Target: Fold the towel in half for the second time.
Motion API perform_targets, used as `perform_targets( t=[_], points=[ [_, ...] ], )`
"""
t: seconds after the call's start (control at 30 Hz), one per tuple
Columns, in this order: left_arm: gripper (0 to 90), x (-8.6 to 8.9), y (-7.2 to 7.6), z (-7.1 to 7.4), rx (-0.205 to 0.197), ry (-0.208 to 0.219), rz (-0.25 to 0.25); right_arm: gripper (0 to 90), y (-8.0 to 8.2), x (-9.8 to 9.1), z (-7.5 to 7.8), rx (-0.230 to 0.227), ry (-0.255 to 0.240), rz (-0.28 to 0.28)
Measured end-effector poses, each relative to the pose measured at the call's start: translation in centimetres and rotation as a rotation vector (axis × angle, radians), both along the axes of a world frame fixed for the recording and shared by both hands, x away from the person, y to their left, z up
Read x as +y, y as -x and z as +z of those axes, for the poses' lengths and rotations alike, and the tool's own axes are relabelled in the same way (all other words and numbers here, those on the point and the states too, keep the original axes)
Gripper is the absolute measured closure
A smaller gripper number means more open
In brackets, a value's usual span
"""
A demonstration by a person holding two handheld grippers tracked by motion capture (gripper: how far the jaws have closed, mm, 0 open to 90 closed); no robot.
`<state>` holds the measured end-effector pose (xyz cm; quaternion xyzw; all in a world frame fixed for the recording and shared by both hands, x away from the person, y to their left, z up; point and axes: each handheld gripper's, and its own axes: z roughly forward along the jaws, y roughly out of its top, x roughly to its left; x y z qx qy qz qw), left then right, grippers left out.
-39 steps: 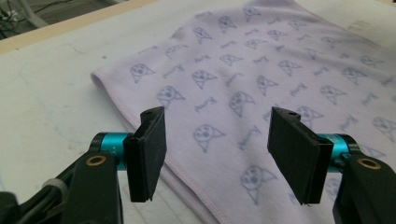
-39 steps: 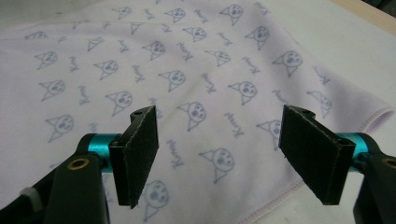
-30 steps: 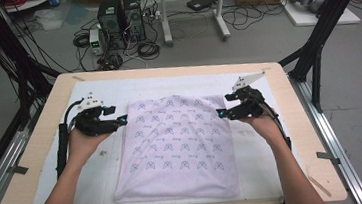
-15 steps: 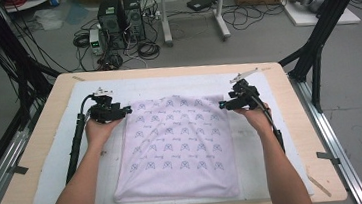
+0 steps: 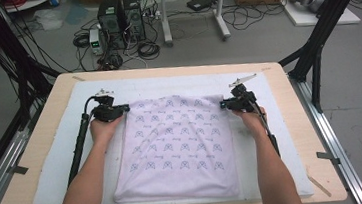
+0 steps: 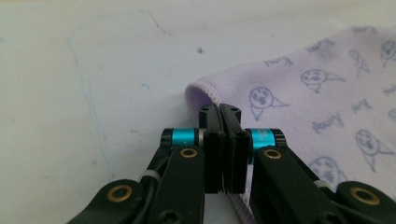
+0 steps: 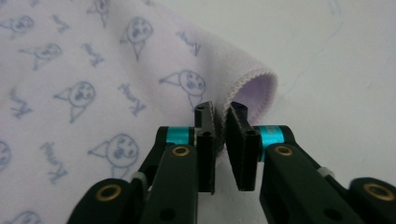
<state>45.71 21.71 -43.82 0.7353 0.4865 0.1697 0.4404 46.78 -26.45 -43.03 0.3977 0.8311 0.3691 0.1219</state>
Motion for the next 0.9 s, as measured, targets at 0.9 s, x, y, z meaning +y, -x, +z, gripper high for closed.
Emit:
perform_targets(
  t=[0.9],
  points=[
    [52.4, 2.5, 13.2, 2.6, -0.092, -0.056, -0.211, 53.0, 12.4, -1.7, 2.9, -0.085, -0.024, 0.174]
  ],
)
